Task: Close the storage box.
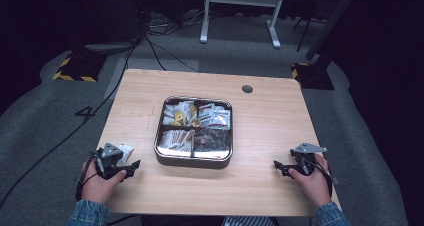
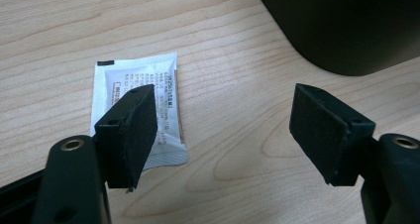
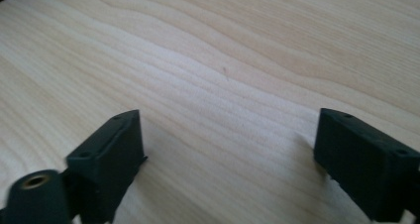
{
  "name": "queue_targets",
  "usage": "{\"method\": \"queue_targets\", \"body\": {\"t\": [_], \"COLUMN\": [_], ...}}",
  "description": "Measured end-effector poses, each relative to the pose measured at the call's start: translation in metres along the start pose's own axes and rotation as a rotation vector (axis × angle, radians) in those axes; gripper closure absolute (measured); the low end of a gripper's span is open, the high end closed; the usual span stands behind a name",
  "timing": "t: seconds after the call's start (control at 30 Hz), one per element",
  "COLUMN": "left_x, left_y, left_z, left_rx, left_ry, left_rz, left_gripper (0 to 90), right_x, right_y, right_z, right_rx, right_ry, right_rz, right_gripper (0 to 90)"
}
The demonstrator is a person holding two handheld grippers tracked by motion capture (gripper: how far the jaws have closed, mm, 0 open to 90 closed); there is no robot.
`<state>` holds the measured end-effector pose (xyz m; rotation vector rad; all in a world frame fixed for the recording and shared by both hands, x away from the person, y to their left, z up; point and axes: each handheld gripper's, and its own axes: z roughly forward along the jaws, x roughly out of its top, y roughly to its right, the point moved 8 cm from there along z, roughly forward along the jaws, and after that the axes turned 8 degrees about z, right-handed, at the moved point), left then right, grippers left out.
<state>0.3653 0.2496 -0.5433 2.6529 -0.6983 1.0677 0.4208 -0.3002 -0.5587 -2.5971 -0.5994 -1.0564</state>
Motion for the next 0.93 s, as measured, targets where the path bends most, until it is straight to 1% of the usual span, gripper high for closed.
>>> {"method": "queue_targets", "body": {"t": [0.03,0.07,0.17,0.23,0.27,0.5,0.87,0.93], "left_x": [-0.0001,0.0000,0.0021,0.0029,0.0033,0.0040,0.0054,0.0056], "left_y": [-0.0002,-0.0002,0.0003,0.0011,0.0017,0.0038,0.0040,0.0028], "left_z": [0.0000,0.0000,-0.0014,-0.0020,-0.0021,-0.0018,-0.0001,-0.0006], "left_rx": [0.001,0.001,0.004,0.001,0.002,-0.007,-0.007,-0.004], "left_ry": [0.000,0.001,0.012,0.015,0.019,0.018,0.019,0.021], "left_rz": [0.000,0.002,-0.002,0.000,-0.003,0.003,0.001,0.007], "left_gripper": [27.4,27.4,27.4,27.4,27.4,27.4,27.4,27.4], "right_x": [0.0002,0.0002,-0.0005,-0.0011,-0.0009,-0.0005,-0.0005,-0.0005], "right_y": [-0.0003,-0.0003,-0.0037,-0.0054,-0.0070,-0.0072,-0.0071,-0.0072], "right_z": [0.0022,0.0022,0.0043,0.0050,0.0056,0.0060,0.0060,0.0060], "right_rx": [-0.001,-0.001,0.004,0.012,0.021,0.022,0.022,0.022], "right_ry": [0.014,0.014,-0.004,-0.012,-0.014,-0.013,-0.013,-0.013], "right_rz": [0.002,0.002,-0.015,-0.021,-0.027,-0.025,-0.025,-0.025], "right_gripper": [8.6,8.6,1.1,0.0,0.0,0.0,0.0,0.0]}}
